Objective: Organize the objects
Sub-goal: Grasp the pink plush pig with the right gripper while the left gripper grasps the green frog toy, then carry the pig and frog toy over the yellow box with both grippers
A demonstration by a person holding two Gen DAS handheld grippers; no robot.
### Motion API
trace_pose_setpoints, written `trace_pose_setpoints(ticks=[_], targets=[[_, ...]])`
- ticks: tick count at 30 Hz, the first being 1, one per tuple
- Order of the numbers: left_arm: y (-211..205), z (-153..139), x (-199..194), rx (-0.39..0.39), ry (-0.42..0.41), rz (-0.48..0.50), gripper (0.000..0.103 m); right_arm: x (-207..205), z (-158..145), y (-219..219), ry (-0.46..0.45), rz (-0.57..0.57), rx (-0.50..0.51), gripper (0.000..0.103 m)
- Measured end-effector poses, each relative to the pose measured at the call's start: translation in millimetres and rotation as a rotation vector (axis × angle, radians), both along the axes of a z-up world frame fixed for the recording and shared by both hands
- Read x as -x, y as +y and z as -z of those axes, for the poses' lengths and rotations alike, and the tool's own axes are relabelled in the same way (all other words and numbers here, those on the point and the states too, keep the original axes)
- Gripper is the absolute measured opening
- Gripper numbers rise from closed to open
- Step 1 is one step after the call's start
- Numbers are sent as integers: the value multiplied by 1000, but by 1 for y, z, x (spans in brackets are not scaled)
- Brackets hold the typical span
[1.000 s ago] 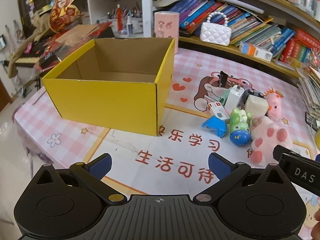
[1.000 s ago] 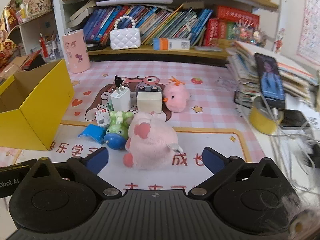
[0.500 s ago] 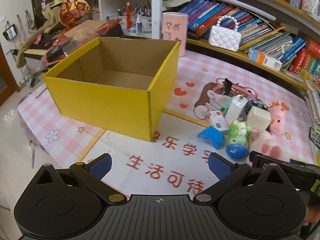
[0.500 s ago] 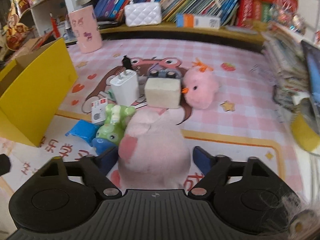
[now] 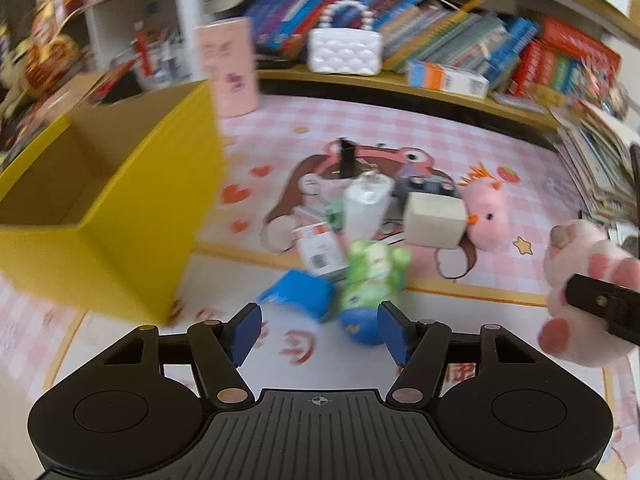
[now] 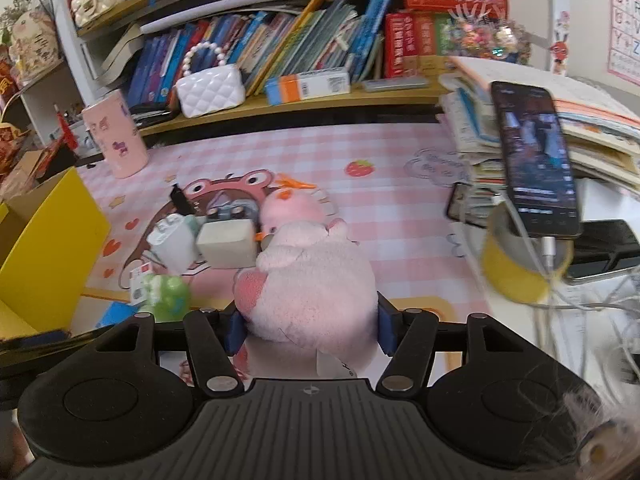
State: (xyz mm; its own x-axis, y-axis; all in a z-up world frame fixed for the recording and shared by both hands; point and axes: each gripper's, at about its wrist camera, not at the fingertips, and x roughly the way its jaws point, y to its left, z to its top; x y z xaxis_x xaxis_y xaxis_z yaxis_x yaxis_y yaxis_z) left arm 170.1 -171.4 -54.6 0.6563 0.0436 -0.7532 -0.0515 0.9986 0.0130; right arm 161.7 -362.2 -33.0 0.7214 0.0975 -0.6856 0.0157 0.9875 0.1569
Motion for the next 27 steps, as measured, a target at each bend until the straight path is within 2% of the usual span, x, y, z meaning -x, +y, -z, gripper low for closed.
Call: trace_pose_setpoints(ticks=[4,8,11,13,15,21,27], targets=[[-17,8,-22,-14,-7,51,59,4,-2,-9,-2,3,4,58],[-31,24,-42,-61,41,84,47,8,-2,-10,-3,-22,6,58],[-32,36,-48,-47,80,89,40,12,-3,-9,-8,-38,10,58],[-34,38,-46,-53,77,96,38,14,-3,-7,-11,-48,11,58],[-34,32,-41,-19,74,101,37,16,-4,-5,-16,-57,15,58],[-14,-11,-5,116,-13,89,37,20,-3,4,-12,-71,18,58],[22,-31,31,150,-54,35,37,29,-6,29,-14,-112,47,58]])
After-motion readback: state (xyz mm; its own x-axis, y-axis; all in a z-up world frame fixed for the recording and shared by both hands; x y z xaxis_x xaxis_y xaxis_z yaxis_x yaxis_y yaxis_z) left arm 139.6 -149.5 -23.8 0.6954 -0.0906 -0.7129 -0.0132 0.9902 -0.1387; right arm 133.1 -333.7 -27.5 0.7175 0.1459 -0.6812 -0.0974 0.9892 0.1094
